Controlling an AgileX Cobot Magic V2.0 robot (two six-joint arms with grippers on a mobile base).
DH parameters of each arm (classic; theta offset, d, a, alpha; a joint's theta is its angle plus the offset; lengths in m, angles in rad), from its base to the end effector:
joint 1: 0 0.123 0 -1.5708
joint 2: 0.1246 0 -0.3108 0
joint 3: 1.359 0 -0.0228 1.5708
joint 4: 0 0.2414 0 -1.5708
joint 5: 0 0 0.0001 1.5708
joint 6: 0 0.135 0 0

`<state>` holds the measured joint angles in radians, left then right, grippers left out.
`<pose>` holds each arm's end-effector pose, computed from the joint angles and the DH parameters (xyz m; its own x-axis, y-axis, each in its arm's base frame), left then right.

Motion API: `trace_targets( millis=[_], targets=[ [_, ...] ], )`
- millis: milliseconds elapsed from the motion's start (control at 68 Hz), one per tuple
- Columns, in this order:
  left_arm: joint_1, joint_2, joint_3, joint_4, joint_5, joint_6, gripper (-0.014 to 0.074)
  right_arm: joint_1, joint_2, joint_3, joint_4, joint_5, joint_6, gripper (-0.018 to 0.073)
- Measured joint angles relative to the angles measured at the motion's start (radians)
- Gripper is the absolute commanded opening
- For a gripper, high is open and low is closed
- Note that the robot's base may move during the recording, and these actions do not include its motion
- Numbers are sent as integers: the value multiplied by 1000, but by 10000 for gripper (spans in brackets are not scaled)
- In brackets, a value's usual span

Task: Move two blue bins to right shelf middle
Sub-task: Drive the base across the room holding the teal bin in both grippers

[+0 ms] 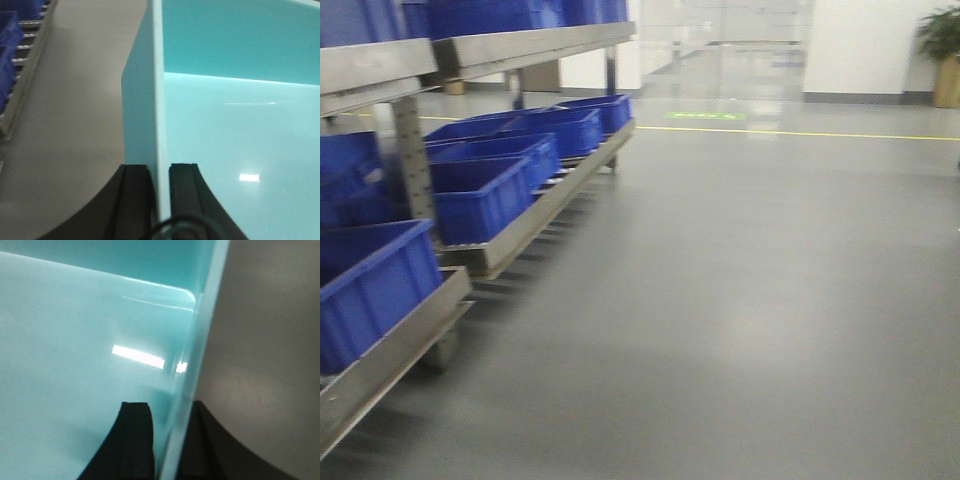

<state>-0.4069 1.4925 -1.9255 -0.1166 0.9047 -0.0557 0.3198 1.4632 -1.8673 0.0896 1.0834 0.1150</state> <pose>0.3048 -0.1448 0.5231 -0.3991 0.0336 -0.9163 0.4246 0.8925 -0.1522 0.2996 0.1105 0.4927 -0.5808 -0.0281 -0.8136 -0.2885 0.9417 0.1734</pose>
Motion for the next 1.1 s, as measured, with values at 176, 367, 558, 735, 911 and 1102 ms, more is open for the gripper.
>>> trace_targets(
  millis=[176, 367, 558, 735, 911, 1102],
  targets=[
    [0, 0, 0, 0, 0, 0, -111, 0, 0, 0, 0, 0, 0, -151],
    [0, 0, 0, 0, 0, 0, -111, 0, 0, 0, 0, 0, 0, -151],
    [0, 0, 0, 0, 0, 0, -111, 0, 0, 0, 0, 0, 0, -151],
    [0, 0, 0, 0, 0, 0, -111, 0, 0, 0, 0, 0, 0, -151],
    [0, 0, 0, 0, 0, 0, -111, 0, 0, 0, 0, 0, 0, -151],
    [0, 0, 0, 0, 0, 2, -111, 0, 0, 0, 0, 0, 0, -151]
  ],
)
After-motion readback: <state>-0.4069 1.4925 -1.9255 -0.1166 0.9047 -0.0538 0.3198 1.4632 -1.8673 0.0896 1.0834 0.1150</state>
